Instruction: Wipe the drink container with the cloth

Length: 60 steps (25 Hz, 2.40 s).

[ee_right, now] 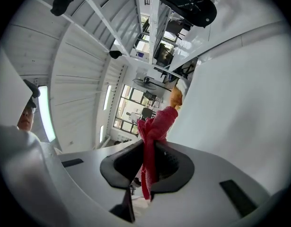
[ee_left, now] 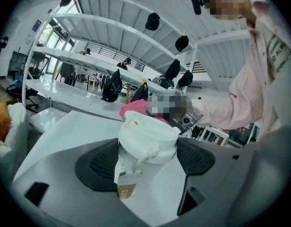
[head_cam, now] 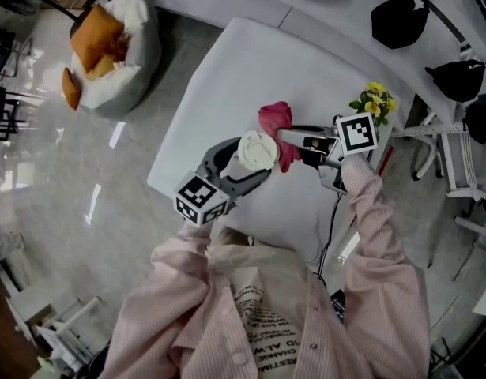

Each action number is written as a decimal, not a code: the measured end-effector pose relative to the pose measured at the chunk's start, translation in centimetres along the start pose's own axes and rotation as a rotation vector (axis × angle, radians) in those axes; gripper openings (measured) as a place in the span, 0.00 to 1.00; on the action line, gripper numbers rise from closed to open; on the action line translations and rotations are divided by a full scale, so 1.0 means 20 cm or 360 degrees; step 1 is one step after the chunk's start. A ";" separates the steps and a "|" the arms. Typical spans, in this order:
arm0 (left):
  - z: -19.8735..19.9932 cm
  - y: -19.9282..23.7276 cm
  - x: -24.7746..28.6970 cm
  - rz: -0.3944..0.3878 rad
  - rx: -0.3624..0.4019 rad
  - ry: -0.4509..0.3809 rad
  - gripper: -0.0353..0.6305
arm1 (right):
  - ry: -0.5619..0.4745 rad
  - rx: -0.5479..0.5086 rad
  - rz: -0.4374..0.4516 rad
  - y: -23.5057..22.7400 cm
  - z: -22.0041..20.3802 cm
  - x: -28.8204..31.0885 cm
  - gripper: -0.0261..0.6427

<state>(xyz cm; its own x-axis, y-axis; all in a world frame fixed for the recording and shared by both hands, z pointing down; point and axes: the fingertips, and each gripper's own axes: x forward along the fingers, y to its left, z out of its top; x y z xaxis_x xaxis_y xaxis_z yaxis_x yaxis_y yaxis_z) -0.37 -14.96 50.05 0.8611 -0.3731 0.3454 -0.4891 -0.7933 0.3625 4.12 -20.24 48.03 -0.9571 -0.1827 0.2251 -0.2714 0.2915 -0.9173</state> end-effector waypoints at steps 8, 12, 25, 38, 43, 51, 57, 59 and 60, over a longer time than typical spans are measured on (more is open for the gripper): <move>0.00 0.00 0.00 -0.0012 0.0012 0.0029 0.62 | 0.0087 0.0057 0.0060 -0.02 0.00 0.02 0.11; 0.00 0.00 0.00 -0.0012 0.0014 0.0056 0.62 | 0.0128 0.0113 0.0141 -0.03 0.00 0.03 0.11; -0.01 -0.01 0.01 -0.0007 0.0022 0.0111 0.62 | 0.0207 0.0220 0.0224 -0.12 -0.02 0.10 0.11; 0.00 -0.01 0.01 -0.0003 0.0018 0.0093 0.62 | 0.0248 0.0284 0.0233 -0.24 -0.06 0.15 0.11; -0.01 -0.01 0.01 -0.0003 0.0018 0.0091 0.62 | 0.0276 0.0291 0.0187 -0.31 -0.09 0.17 0.11; 0.00 0.00 0.01 0.0001 0.0022 0.0080 0.62 | 0.0336 0.0293 0.0106 -0.41 -0.12 0.21 0.11; 0.00 0.00 0.01 -0.0002 0.0019 0.0077 0.62 | 0.0378 0.0301 0.0063 -0.45 -0.15 0.25 0.11; -0.01 0.00 0.00 -0.0001 0.0022 0.0081 0.62 | 0.0394 0.0305 0.0040 -0.47 -0.16 0.26 0.11; -0.01 0.00 0.01 0.0000 0.0023 0.0080 0.62 | 0.0405 0.0303 0.0018 -0.50 -0.17 0.26 0.11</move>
<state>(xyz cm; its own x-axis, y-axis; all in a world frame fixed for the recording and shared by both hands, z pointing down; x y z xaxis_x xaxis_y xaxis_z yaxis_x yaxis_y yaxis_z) -0.29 -14.96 50.19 0.8530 -0.3485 0.3885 -0.4865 -0.8005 0.3501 1.59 -21.00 59.50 -0.9612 0.0676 0.2674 -0.2595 0.1066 -0.9598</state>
